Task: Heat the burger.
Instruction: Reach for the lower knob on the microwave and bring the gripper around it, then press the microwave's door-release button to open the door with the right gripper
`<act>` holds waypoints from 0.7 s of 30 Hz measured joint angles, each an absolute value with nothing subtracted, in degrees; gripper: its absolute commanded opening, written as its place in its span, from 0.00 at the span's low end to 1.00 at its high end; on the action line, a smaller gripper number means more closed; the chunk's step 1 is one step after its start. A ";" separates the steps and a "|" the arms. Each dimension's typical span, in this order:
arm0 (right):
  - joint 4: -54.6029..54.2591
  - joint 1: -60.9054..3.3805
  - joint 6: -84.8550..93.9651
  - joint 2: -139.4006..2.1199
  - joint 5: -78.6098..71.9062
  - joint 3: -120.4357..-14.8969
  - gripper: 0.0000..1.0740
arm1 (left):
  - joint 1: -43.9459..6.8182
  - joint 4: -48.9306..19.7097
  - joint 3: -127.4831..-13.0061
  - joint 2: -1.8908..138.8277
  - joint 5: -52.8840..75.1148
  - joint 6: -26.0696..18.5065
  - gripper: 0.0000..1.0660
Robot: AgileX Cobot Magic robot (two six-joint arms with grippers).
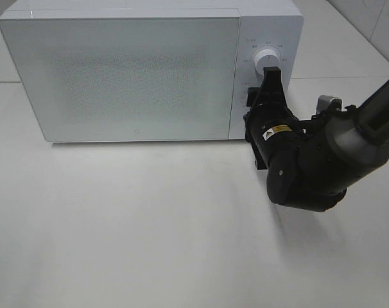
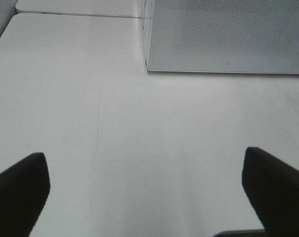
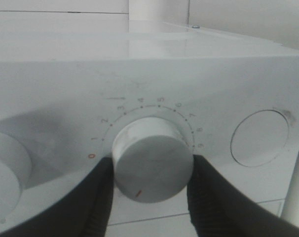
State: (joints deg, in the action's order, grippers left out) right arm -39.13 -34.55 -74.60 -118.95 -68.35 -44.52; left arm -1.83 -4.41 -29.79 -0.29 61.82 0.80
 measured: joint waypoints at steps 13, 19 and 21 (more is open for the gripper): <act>-39.59 -33.92 -70.24 -117.40 -69.04 -42.46 0.71 | -1.83 -4.41 -29.79 -0.29 61.82 0.80 0.92; -37.47 -33.80 -70.24 -116.94 -69.21 -40.45 0.70 | -1.83 -4.41 -29.79 -0.29 61.82 0.80 0.92; -35.01 -33.80 -70.19 -115.62 -69.10 -37.93 0.71 | -1.83 -4.41 -29.79 -0.29 61.82 0.80 0.92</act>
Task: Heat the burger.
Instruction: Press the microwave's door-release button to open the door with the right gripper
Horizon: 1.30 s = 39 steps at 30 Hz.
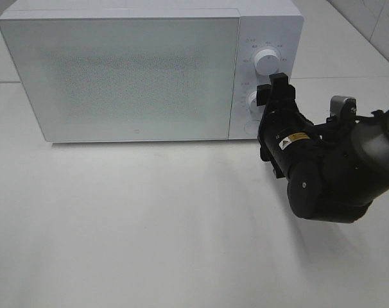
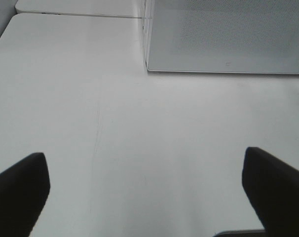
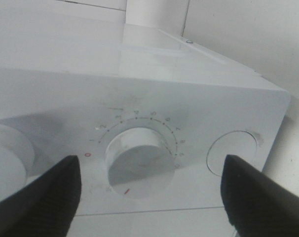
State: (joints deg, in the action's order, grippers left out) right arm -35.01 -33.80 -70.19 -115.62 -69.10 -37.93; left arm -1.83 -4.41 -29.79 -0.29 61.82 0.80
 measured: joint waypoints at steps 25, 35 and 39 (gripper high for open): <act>-30.77 -33.80 -20.63 -91.73 -32.72 -31.63 0.70 | -1.83 -4.41 -29.79 -0.29 61.82 0.80 0.92; -30.19 -29.79 1.60 -88.35 -9.17 -35.58 0.70 | -1.83 -4.41 -29.79 -0.29 61.76 0.80 0.92; -24.52 -28.25 3.50 -86.46 2.29 -38.67 0.70 | -1.83 -4.41 -29.79 -0.29 61.76 0.80 0.92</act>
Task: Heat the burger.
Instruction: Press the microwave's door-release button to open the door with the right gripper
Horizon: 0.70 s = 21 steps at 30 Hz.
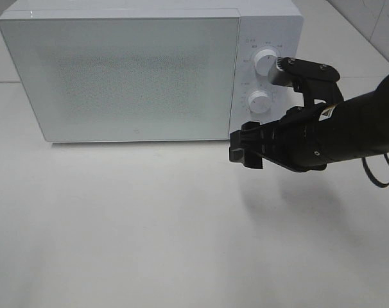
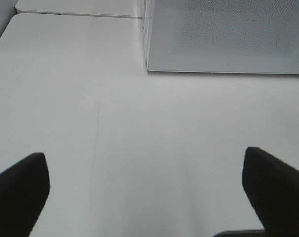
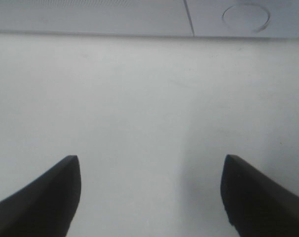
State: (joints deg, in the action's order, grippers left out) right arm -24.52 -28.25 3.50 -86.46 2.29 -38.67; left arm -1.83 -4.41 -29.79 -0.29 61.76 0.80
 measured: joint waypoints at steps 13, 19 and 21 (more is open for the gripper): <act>-8.94 -27.85 -2.18 -72.14 31.63 -41.54 0.70 | -1.83 -4.41 -29.79 -0.29 61.76 0.80 0.92; -8.02 -27.85 -2.75 -62.28 40.45 -41.54 0.70 | -1.83 -4.41 -29.79 -0.29 61.76 0.80 0.92; -8.02 -27.85 -2.75 -58.90 42.86 -41.54 0.70 | -1.83 -4.41 -29.79 -0.29 61.76 0.80 0.92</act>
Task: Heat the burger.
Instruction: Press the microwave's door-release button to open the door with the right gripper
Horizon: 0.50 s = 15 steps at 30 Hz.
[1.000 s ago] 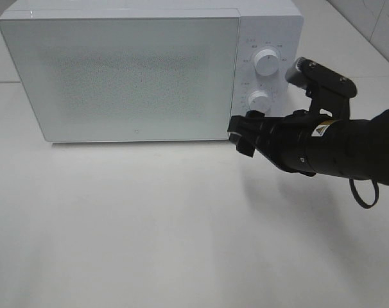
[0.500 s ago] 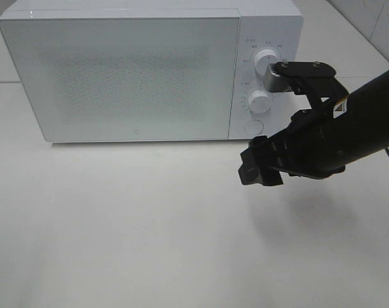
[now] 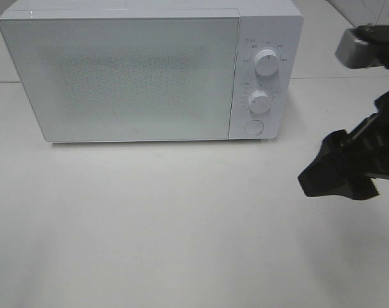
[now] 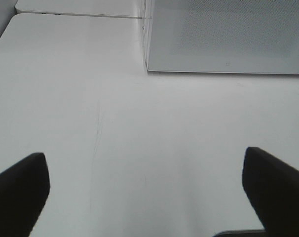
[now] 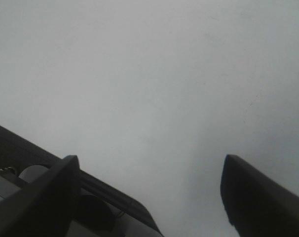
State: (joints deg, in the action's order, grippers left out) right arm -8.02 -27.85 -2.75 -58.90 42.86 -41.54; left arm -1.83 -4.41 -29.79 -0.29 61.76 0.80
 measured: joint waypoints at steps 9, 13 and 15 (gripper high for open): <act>-7.39 -27.67 -2.75 -38.56 51.85 -41.54 0.70 | -1.83 -4.41 -29.79 -0.29 61.76 0.80 0.92; -7.16 -25.21 -2.75 -32.66 53.06 -40.39 0.70 | -1.83 -4.41 -29.79 -0.29 61.76 0.80 0.92; -6.99 -23.72 -2.75 -30.94 53.40 -39.76 0.70 | -1.83 -4.41 -29.79 -0.29 61.76 0.80 0.92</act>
State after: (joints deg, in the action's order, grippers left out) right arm -6.99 -23.72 -2.75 -30.94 53.40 -39.76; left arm -1.83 -4.41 -29.79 -0.29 61.76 0.80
